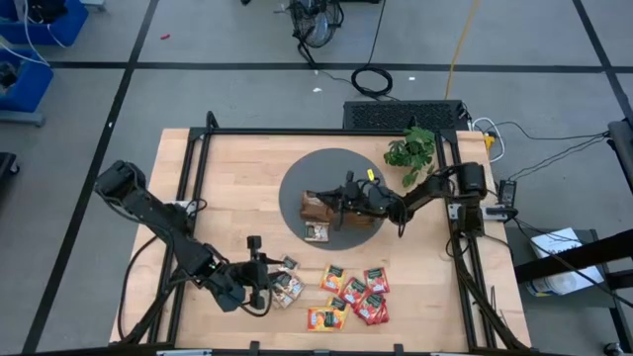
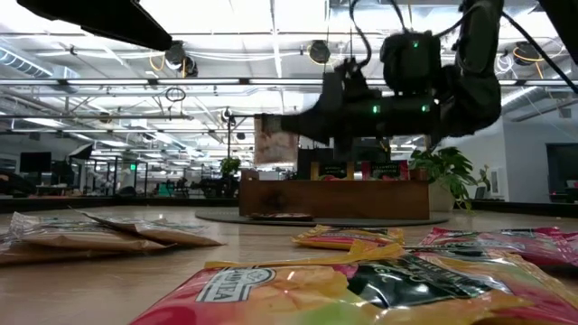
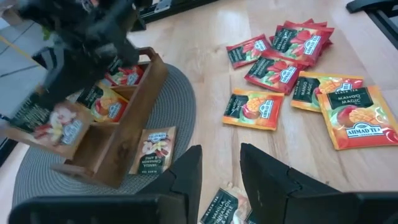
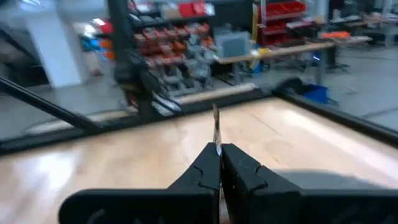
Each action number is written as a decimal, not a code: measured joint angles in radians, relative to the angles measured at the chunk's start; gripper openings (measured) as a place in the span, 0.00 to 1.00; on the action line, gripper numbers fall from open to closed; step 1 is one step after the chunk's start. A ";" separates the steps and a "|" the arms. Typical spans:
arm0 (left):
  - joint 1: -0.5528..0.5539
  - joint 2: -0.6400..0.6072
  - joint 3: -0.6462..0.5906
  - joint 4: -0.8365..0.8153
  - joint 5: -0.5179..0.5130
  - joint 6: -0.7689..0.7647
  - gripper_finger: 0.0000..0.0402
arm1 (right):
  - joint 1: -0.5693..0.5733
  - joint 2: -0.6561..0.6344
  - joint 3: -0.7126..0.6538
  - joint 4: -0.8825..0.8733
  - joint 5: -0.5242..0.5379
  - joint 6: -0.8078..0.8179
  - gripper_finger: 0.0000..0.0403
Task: Pick & Place Tea
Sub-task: Put the brown tea packet into the left section of the wooden organizer, then adjust the wooden organizer to align the position
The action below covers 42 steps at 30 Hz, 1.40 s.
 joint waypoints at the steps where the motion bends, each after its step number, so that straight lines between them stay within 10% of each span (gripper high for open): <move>1: 0.000 0.000 0.000 0.001 0.000 0.000 0.29 | 0.000 0.012 0.000 0.004 0.013 0.000 0.00; 23: 0.000 0.000 0.000 -0.003 0.000 -0.008 0.29 | 0.000 0.065 0.002 -0.046 0.021 0.004 0.01; 42: 0.000 0.000 -0.001 -0.003 0.001 -0.008 0.29 | 0.014 -0.050 0.001 -0.091 0.043 -0.092 0.33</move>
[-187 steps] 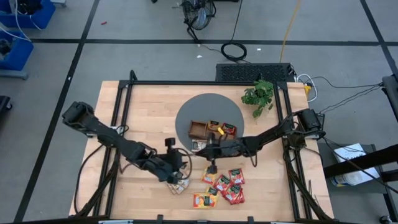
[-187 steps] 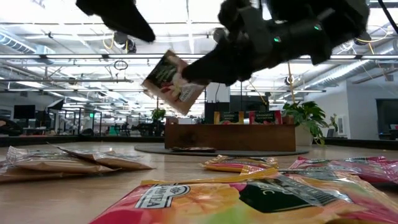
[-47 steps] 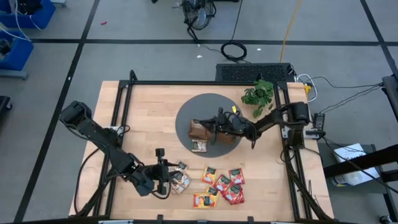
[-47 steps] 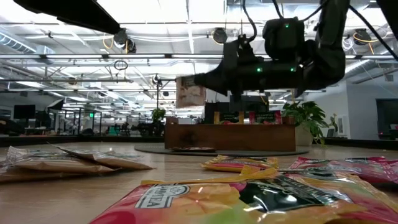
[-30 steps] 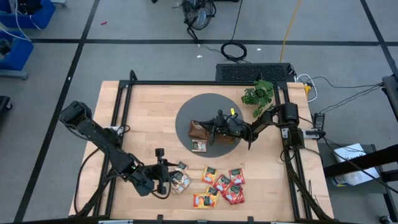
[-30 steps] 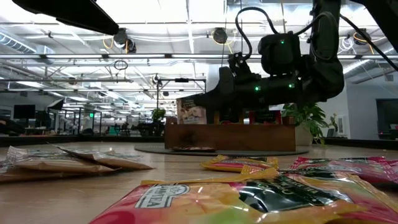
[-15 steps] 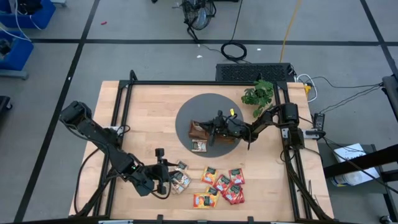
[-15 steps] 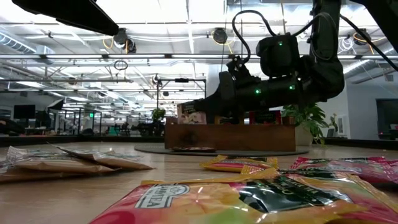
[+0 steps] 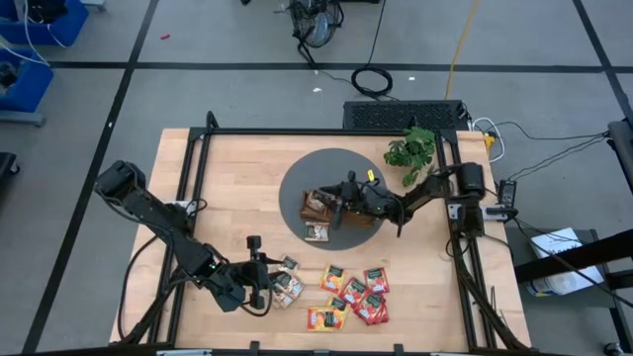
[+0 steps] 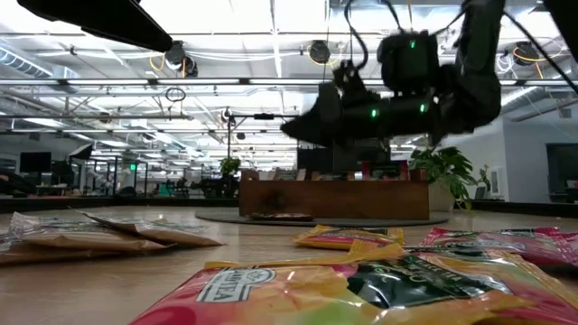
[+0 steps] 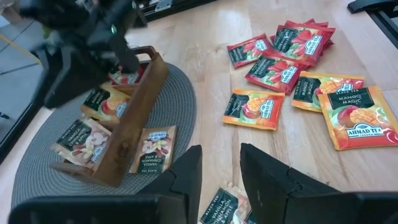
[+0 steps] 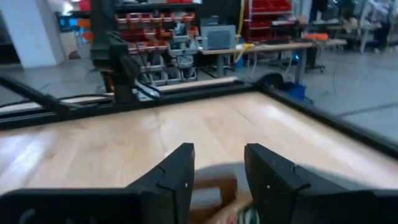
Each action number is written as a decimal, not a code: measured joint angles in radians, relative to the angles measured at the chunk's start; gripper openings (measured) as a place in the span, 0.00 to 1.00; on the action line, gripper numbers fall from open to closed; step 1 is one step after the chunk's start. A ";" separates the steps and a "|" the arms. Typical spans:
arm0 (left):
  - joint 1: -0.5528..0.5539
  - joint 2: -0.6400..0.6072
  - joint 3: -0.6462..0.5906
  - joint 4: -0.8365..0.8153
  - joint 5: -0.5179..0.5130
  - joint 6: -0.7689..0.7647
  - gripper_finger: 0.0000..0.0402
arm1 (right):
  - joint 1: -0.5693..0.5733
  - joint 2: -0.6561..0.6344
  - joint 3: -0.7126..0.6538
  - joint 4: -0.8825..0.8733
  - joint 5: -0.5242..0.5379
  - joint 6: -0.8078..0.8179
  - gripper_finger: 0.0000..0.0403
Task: Pick & Place Tea
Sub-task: Adjust the wooden organizer to align the position
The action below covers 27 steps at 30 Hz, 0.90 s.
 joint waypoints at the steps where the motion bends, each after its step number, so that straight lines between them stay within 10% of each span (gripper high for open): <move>1: 0.000 0.000 0.000 0.000 0.000 0.000 0.29 | 0.007 -0.031 0.000 -0.034 -0.001 -0.019 0.33; 12: 0.058 0.015 -0.001 -0.175 -0.123 -0.157 0.29 | 0.162 -0.442 -0.026 -0.759 0.010 -0.059 0.22; 19: 0.183 0.014 -0.027 -0.335 -0.169 -0.383 0.29 | 0.323 -0.491 -0.173 -0.726 0.059 0.015 0.02; 27: 0.396 0.026 -0.129 0.000 0.078 -0.229 0.29 | 0.445 -0.453 -0.223 -0.738 0.107 0.085 0.01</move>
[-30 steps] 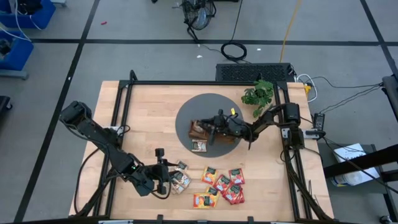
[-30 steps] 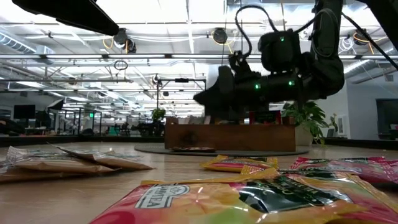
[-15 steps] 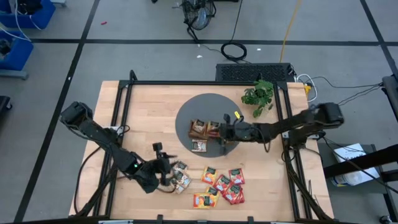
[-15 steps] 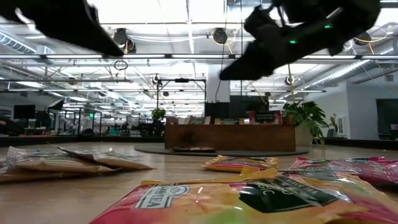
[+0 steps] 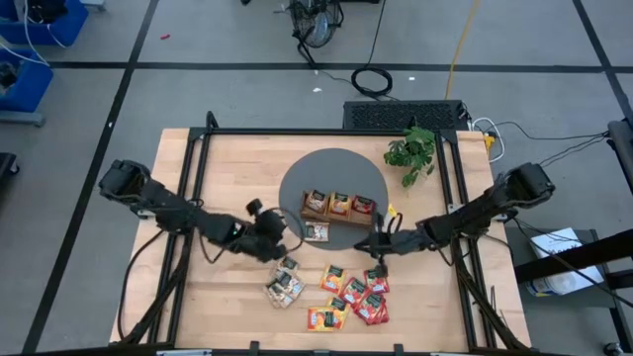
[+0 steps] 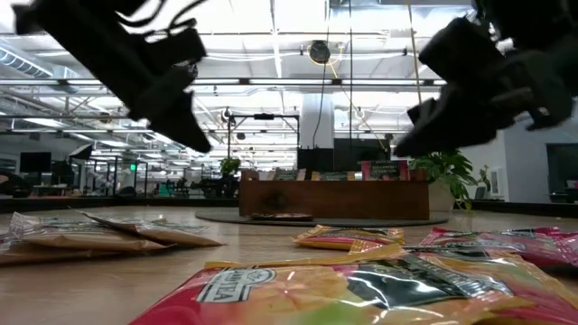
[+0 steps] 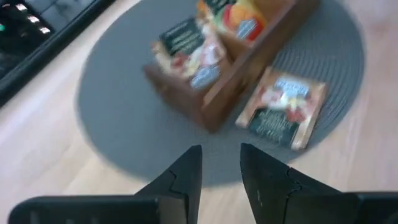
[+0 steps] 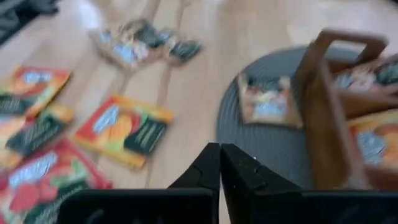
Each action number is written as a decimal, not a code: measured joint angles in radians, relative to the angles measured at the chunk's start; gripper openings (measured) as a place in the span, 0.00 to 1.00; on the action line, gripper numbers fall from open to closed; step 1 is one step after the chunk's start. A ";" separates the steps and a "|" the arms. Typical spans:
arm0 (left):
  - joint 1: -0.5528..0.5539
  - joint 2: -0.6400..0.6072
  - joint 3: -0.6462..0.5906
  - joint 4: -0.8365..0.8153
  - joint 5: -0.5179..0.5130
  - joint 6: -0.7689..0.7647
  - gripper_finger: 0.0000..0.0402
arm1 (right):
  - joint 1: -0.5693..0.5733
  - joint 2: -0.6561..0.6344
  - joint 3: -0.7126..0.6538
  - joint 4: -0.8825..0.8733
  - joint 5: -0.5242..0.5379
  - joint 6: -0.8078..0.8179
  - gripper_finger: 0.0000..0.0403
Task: Pick & Place Tea
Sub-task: Adjust the wooden organizer to align the position, then adjust the brown tea packet in the wooden organizer to align the position
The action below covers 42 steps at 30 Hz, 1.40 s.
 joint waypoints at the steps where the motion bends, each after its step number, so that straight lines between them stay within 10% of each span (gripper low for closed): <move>1: 0.019 0.004 -0.009 0.041 0.007 0.025 0.29 | 0.006 0.001 -0.005 -0.008 0.008 0.010 0.01; 29: 0.228 0.203 -0.016 0.226 0.312 0.101 0.29 | -0.063 0.001 -0.123 -0.047 0.366 0.163 0.00; 42: 0.145 0.133 0.073 0.194 0.466 0.205 0.29 | -0.032 0.001 -0.123 0.095 0.265 0.072 0.00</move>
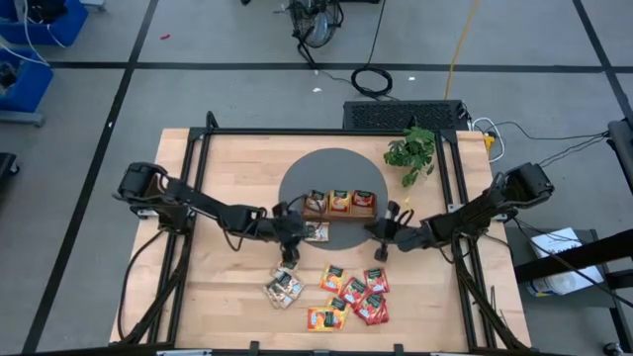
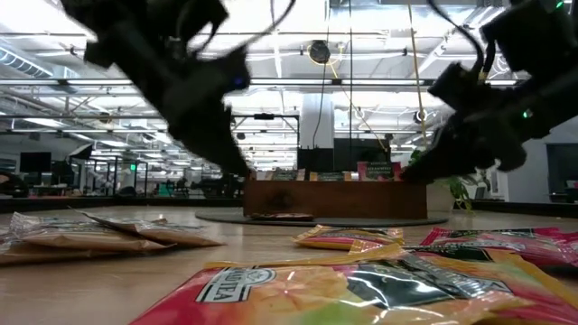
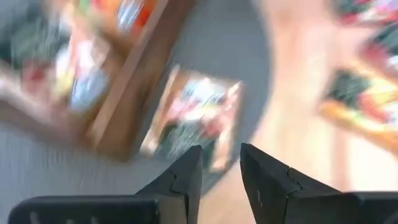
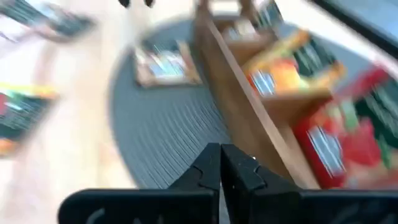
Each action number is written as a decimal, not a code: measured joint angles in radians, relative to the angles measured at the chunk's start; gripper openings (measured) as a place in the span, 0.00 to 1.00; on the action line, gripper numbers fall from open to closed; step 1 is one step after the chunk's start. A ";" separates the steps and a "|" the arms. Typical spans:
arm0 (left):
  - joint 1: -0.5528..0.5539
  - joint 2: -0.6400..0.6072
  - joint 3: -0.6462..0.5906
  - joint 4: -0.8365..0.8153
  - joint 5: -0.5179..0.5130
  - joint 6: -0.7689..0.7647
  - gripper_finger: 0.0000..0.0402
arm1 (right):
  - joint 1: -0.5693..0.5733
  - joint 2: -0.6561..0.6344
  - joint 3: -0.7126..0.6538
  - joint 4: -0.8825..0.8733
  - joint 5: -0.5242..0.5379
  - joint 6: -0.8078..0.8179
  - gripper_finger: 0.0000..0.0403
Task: Pick & Place Tea
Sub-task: Adjust the brown tea packet in the wooden organizer to align the position
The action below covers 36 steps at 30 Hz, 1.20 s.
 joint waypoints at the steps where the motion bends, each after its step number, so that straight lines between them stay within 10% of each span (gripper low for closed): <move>1: -0.006 -0.001 0.034 -0.014 -0.006 0.038 0.29 | 0.006 0.000 0.000 0.029 -0.011 -0.021 0.00; 13: 0.144 0.158 0.445 -0.459 -0.074 0.233 0.29 | 0.050 0.000 0.000 0.120 -0.035 -0.123 0.00; 36: 0.257 0.331 0.566 -0.519 -0.106 0.252 0.29 | 0.050 0.000 0.000 0.083 -0.035 -0.119 0.00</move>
